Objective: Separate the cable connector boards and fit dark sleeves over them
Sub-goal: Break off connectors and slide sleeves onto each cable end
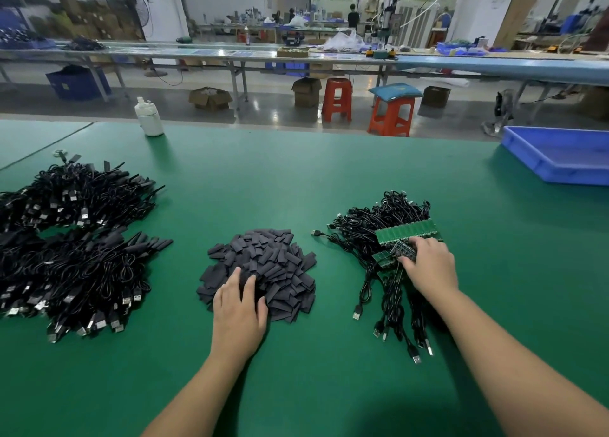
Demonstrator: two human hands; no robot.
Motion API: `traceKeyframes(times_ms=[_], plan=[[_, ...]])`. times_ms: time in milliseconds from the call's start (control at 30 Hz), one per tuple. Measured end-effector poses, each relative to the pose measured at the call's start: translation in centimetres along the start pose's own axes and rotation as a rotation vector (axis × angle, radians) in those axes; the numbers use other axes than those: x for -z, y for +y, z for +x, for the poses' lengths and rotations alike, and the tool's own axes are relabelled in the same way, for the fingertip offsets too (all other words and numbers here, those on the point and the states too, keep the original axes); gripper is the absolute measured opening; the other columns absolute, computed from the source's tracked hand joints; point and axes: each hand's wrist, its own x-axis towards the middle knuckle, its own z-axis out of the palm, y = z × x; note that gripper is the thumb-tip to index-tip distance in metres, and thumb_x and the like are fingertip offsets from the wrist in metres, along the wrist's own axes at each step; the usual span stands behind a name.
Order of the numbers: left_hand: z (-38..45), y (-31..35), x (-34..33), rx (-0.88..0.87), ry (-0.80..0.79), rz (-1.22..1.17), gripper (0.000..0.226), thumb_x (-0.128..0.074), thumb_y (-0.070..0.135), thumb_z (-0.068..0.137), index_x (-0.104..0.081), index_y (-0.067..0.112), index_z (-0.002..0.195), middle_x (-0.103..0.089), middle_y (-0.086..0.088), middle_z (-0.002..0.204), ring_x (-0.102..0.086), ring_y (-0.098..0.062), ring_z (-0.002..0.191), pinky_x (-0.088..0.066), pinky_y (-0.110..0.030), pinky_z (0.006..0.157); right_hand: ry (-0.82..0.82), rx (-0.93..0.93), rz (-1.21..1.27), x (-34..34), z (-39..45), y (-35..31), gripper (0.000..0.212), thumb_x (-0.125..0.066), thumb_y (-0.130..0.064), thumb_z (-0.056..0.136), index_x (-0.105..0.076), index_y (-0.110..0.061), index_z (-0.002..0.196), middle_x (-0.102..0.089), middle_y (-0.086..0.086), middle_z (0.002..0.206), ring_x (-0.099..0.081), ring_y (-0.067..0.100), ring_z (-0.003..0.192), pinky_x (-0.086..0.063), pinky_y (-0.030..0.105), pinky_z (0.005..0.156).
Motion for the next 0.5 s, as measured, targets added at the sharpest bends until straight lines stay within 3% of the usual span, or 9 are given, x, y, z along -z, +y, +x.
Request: traceKeyframes(times_ms=[133, 233, 300, 400, 500], plan=[[0.0, 0.0, 0.0, -0.001, 0.017, -0.014, 0.052, -0.04, 0.038, 0.091, -0.057, 0.007, 0.13, -0.042, -0.02, 0.144, -0.043, -0.033, 0.126, -0.036, -0.048, 0.108, -0.014, 0.023, 0.149, 0.9, 0.0, 0.6, 0.025, -0.066, -0.036, 0.092, -0.066, -0.019, 0.111, -0.06, 0.002, 0.114, -0.047, 0.025, 0.117, -0.041, 0.041, 0.1], [0.0, -0.1, -0.1, -0.027, 0.009, -0.022, 0.051, -0.04, 0.038, 0.092, -0.056, 0.009, 0.131, -0.043, -0.018, 0.144, -0.044, -0.032, 0.127, -0.033, -0.047, 0.109, -0.167, 0.091, 0.316, 2.8, -0.7, 0.1, 0.01, -0.064, -0.033, 0.094, -0.06, -0.024, 0.097, -0.064, -0.008, 0.094, -0.059, 0.02, 0.092, -0.048, 0.035, 0.076], [-0.1, -0.1, -0.1, -0.041, 0.018, -0.026, 0.049, -0.04, 0.038, 0.093, -0.056, 0.01, 0.13, -0.044, -0.016, 0.143, -0.044, -0.03, 0.128, -0.031, -0.046, 0.11, -0.185, 0.166, 0.314, 4.1, -1.5, -0.7, 0.008, -0.062, -0.034, 0.096, -0.06, -0.026, 0.095, -0.064, -0.011, 0.086, -0.061, 0.017, 0.083, -0.047, 0.032, 0.069], [-0.1, 0.0, 0.4, -0.093, 0.041, -0.03, 0.045, -0.04, 0.033, 0.093, -0.058, 0.01, 0.128, -0.048, -0.015, 0.139, -0.044, -0.028, 0.128, -0.028, -0.046, 0.112, -0.216, 0.262, 0.293, 6.1, -3.5, -2.8, 0.011, -0.059, -0.038, 0.097, -0.066, -0.03, 0.099, -0.067, -0.014, 0.089, -0.062, 0.01, 0.083, -0.052, 0.034, 0.075], [-0.2, 1.5, 1.9, -0.184, 0.052, -0.123, 0.04, -0.045, 0.025, 0.093, -0.062, 0.009, 0.125, -0.052, -0.015, 0.137, -0.047, -0.029, 0.129, -0.032, -0.046, 0.112, -0.255, 0.361, 0.211, 7.1, -5.7, -4.7, 0.013, -0.056, -0.042, 0.097, -0.067, -0.036, 0.095, -0.066, -0.018, 0.083, -0.06, 0.005, 0.076, -0.048, 0.028, 0.064]])
